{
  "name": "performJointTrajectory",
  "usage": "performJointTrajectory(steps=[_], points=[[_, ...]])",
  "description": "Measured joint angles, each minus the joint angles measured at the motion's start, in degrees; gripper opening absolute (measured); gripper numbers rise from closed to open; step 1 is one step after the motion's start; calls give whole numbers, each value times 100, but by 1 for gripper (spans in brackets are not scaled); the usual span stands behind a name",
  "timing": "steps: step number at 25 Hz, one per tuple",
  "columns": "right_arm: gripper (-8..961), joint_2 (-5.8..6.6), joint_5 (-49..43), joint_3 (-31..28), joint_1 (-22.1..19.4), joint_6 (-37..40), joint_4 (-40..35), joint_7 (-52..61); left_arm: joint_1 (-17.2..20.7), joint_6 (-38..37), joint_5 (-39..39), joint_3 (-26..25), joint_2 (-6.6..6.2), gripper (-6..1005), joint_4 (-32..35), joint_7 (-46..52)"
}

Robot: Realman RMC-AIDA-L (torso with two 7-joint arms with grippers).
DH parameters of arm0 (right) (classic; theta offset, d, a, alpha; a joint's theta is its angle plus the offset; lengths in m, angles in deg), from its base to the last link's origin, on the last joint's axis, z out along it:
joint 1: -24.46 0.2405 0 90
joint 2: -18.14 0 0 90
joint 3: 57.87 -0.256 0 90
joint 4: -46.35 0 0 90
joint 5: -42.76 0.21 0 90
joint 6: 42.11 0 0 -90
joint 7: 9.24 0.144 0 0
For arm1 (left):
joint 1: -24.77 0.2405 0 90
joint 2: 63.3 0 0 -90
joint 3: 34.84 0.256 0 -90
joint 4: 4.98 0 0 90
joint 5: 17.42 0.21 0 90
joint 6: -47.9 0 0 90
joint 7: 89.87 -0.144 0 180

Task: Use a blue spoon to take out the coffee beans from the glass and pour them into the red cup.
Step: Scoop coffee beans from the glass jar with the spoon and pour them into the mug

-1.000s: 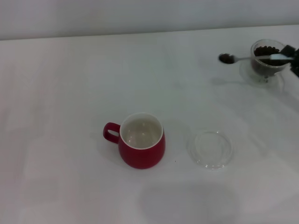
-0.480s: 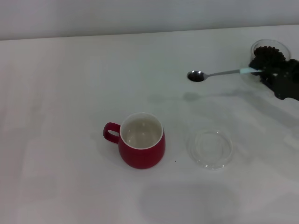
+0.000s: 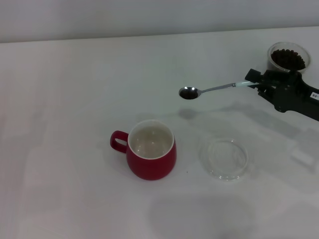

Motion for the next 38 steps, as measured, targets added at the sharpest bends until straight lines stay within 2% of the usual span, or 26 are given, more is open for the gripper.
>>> performJointTrajectory(steps=[24,38], points=[[184,-28,-4,852,479,-100,654,-513,-44,-17,88,0,-9,872,2,0],[185,-25,-49,973,631,-142,604,-966,-16,-8,132,0,10,872,-14,0]])
